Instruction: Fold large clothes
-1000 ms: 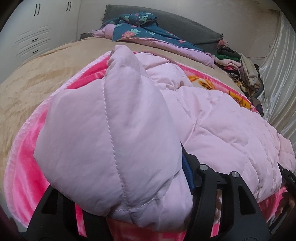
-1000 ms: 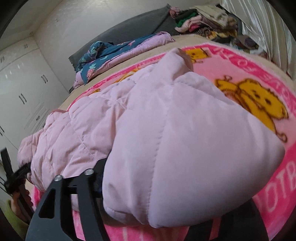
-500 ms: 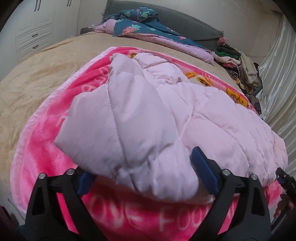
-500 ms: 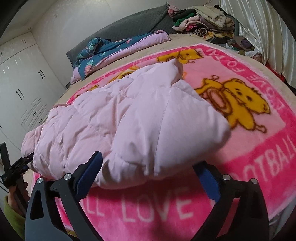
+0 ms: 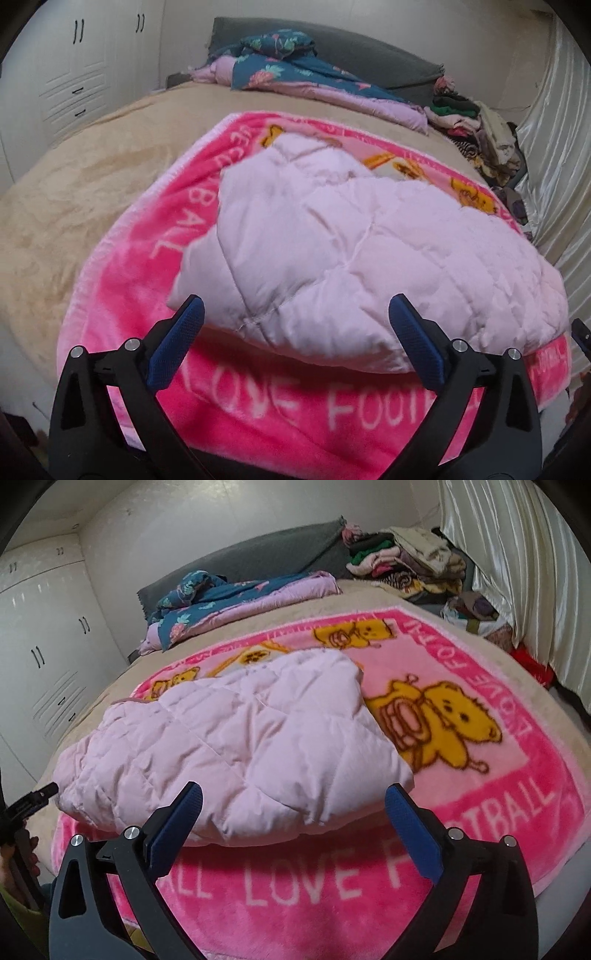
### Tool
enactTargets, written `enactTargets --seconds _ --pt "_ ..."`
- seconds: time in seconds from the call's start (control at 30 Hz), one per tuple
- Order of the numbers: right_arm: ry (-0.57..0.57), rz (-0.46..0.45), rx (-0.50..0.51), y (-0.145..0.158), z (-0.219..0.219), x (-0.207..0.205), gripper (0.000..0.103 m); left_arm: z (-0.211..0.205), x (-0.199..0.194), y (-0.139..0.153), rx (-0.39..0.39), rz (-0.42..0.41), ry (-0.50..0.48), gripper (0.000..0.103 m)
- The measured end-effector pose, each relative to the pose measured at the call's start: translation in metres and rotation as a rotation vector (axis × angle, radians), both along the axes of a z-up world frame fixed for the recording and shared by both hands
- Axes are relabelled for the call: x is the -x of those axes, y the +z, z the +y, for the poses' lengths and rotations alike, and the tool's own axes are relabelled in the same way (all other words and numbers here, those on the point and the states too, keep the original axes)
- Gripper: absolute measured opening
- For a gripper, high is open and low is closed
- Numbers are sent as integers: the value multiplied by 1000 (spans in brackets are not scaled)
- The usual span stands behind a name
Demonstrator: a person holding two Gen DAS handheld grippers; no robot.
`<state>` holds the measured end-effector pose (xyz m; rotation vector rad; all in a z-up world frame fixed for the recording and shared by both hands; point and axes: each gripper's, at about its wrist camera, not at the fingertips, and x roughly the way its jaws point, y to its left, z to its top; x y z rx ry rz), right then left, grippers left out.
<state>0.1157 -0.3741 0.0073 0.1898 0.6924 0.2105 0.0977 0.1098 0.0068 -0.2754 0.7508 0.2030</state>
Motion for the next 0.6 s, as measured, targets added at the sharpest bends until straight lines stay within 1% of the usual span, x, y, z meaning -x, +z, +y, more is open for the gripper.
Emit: enactTargets --seconds 0.33,0.6 --pt "44 -95 39 30 18 24 99 -7 28 30 -23 -84 -11 93" --pt "84 -160 48 47 35 45 99 -18 45 45 -38 -138 -32 93"
